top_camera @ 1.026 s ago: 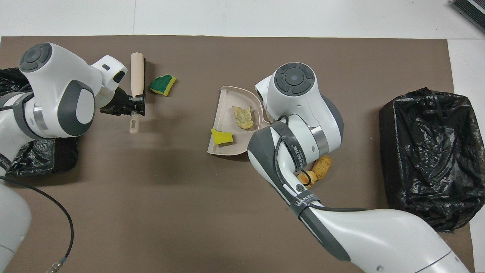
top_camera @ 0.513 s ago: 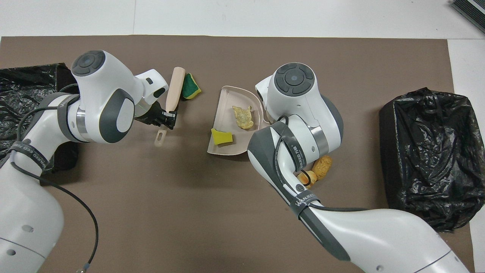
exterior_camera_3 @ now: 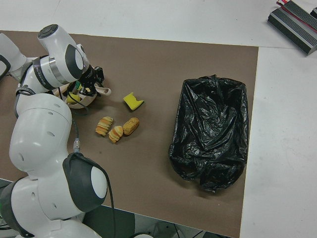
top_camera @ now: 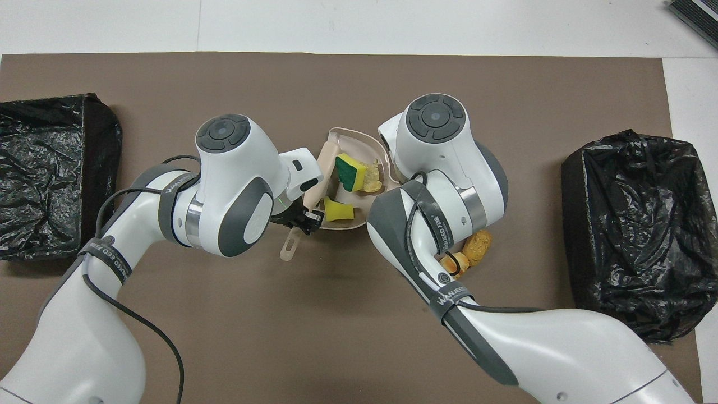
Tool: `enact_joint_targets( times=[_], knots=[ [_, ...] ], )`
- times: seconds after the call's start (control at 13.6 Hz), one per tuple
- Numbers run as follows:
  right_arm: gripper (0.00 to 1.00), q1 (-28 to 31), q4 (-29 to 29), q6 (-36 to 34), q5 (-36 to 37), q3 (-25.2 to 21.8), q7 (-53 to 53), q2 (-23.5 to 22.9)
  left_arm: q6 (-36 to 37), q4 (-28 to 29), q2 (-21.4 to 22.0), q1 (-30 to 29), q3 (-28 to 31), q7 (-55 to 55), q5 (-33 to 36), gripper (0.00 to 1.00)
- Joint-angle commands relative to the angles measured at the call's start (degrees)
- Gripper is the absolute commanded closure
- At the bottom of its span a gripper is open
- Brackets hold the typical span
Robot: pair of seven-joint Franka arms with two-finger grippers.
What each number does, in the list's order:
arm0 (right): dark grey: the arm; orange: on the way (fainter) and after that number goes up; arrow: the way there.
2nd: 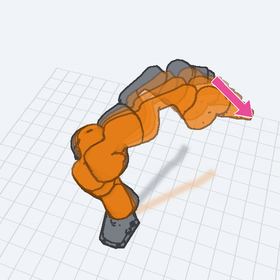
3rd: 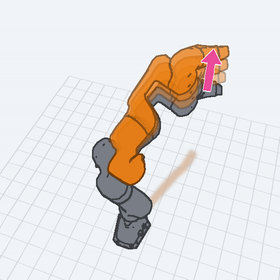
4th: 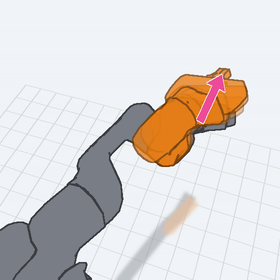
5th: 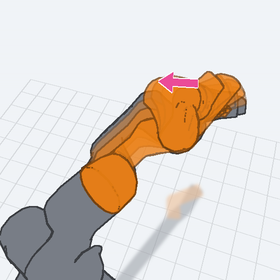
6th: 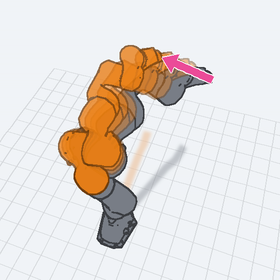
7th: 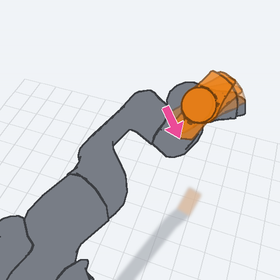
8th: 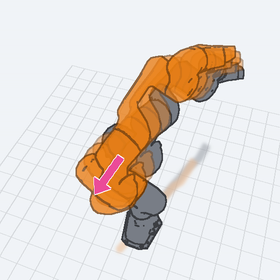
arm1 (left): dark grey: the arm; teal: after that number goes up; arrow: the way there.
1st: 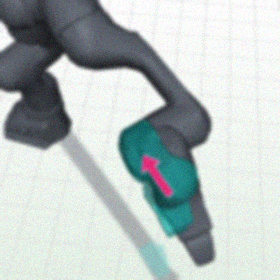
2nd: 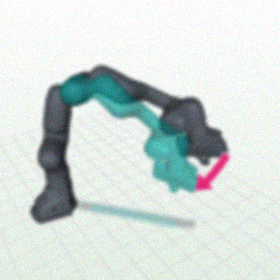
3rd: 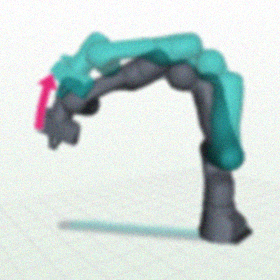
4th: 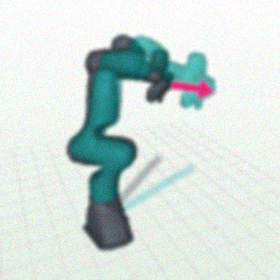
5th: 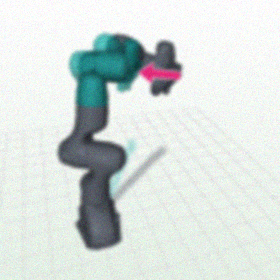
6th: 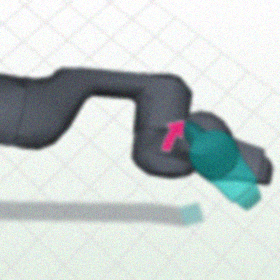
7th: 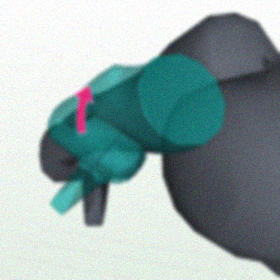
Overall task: Sweep and dump trash in bin
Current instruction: 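Sweep the green sponge into the dustpan with the left gripper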
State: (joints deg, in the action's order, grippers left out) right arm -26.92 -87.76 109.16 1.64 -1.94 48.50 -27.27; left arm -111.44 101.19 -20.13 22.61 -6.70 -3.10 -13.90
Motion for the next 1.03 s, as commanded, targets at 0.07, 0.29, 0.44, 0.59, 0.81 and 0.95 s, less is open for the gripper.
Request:
enact_joint_targets(
  times=[0.07, 0.29, 0.44, 0.59, 0.81, 0.95],
  knots=[
    [1.0, 0.12, -1.45, 1.76, -0.41, 0.35, -1.92, 0.81, 0.27, 1.82, 2.2, -0.45, 1.68, -0.58, -1.13, 1.0],
    [1.0, 0.12, -1.45, 1.76, -0.41, 0.35, -1.92, 0.81, -0.53, 1.29, 2.03, -3.79, 1.77, -1.11, -0.43, 1.0],
    [1.0, 0.29, -1.45, 1.76, -0.41, 0.35, -1.75, 0.81, -0.36, 1.03, 2.29, -5.72, 2.13, -1.38, -0.34, 1.0],
    [1.0, 0.82, -1.36, 1.76, -0.41, 0.35, -1.04, 0.81, -0.09, 1.12, 3.17, -6.17, 2.13, -4.26, -0.16, 1.0],
    [1.0, 1.78, -1.36, 2.8, -6.88, 0.44, 3.16, 0.81, -1.23, 5.14, 5.27, -5.38, 2.04, -10.14, 0.19, 1.0],
    [1.0, 4.67, -1.1, 3.6, -12.77, 0.44, 7.81, 1.07, -6.57, 11.28, 8.16, -3.9, 1.78, -13.58, 0.19, 1.0]
  ],
)
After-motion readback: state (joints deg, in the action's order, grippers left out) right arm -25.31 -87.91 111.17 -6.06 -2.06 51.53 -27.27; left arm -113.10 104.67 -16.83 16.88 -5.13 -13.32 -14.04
